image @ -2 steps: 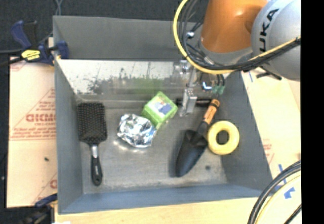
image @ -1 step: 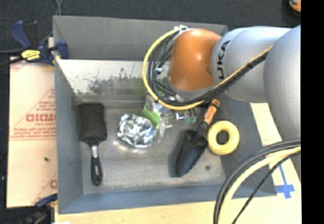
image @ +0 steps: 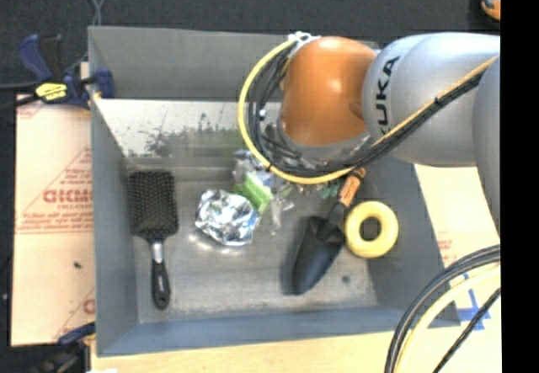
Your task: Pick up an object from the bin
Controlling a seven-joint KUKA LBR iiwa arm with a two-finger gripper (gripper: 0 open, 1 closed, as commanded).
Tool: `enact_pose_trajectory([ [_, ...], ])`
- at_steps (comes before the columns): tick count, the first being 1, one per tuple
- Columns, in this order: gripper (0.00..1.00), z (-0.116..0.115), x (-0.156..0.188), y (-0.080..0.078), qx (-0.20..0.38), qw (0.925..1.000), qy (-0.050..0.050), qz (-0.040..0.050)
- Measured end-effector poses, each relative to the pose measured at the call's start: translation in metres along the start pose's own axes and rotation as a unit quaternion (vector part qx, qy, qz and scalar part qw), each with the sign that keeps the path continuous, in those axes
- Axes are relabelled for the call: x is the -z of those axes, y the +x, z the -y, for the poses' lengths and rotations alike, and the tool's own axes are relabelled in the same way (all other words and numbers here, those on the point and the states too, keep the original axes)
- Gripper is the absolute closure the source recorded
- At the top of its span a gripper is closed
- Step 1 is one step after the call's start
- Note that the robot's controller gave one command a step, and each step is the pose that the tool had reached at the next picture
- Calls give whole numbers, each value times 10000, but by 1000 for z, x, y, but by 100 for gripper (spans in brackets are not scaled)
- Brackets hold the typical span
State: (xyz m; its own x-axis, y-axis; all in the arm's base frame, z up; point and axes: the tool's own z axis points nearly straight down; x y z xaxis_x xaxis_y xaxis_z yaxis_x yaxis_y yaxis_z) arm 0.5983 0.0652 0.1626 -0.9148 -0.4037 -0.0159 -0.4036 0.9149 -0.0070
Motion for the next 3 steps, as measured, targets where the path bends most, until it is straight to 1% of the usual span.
enact_pose_trajectory([
  [1, 0, -16, -62, -16, -510, 9987, -11, 20],
  [2, 0, -25, -92, -10, -160, 9999, 14, 62],
  [3, 100, -30, -91, -17, 192, 9998, 12, 79],
])
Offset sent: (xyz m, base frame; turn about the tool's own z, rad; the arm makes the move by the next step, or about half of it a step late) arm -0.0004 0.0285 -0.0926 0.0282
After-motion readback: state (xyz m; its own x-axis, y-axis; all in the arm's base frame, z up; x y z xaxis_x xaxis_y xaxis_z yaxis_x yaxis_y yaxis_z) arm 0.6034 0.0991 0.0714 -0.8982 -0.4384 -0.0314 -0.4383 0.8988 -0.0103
